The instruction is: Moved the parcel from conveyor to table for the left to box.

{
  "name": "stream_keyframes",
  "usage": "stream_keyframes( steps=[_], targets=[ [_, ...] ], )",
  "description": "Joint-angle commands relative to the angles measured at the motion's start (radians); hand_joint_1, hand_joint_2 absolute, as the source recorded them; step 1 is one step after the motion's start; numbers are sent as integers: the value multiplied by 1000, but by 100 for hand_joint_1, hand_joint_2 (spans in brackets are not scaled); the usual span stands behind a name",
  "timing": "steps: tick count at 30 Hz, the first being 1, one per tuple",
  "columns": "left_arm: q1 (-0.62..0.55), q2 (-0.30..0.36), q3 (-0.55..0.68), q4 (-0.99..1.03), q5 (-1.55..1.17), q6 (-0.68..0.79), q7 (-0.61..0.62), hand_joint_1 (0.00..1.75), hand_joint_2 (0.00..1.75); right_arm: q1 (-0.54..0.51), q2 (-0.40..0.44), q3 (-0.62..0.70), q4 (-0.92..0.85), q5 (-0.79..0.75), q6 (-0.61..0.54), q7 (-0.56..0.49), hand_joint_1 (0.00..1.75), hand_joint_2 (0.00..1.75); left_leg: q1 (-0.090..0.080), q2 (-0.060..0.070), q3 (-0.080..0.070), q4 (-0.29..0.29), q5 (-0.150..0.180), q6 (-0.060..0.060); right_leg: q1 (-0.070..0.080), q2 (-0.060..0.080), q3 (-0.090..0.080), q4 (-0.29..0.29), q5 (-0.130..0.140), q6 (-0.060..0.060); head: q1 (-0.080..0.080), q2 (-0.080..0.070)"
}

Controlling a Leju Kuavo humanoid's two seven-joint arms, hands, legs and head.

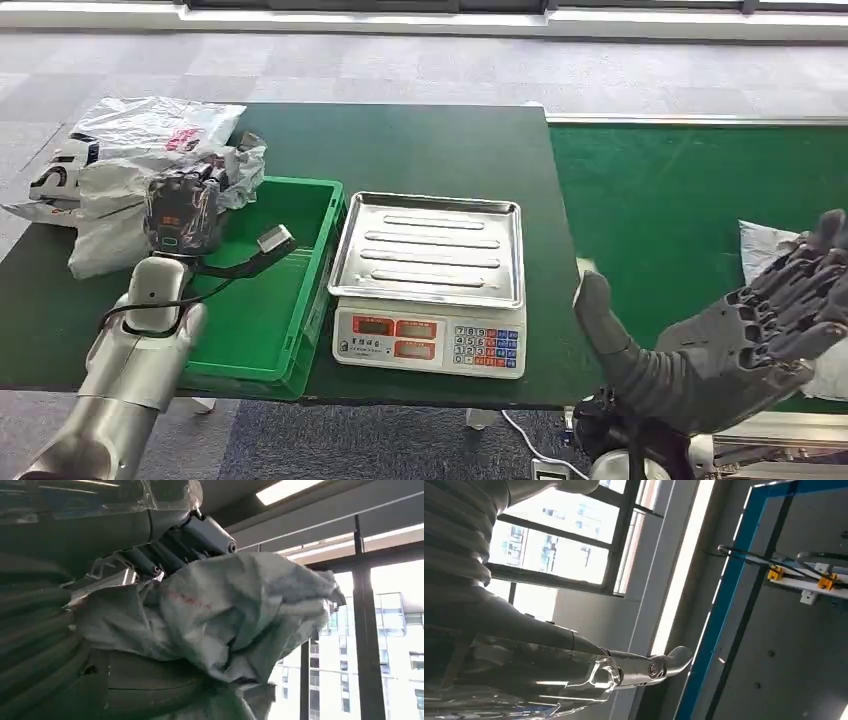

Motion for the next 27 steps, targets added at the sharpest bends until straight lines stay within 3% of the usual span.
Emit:
stream_keyframes(
  steps=[1,14,16,20,27],
  targets=[
    [79,-79,48,-106,-24,-5,34,0,0,7,-27,31,11,15,-7,10,0,175,0,0,6,-4,-1,1,0,2,6,-4,-1,0,0,0],
    [81,-77,49,-109,-24,-5,35,0,0,6,-26,31,12,15,-7,10,0,175,0,-1,2,-1,-2,1,0,0,2,-1,-1,-1,0,0],
    [120,-140,35,-197,473,-173,-157,0,0,20,-11,9,32,29,-7,0,0,175,0,0,3,-2,-2,1,0,1,3,-2,-1,-1,0,0],
    [152,-119,-70,-265,522,-130,-81,0,0,22,-10,8,41,11,-7,-28,0,175,0,-2,3,-2,-2,1,0,-1,4,-3,-1,0,0,0],
    [168,-113,-78,-295,643,-121,-144,0,0,23,-17,9,44,10,-7,-25,0,175,0,-1,2,-1,-2,1,0,0,2,-2,-1,-1,0,0]
  ],
)
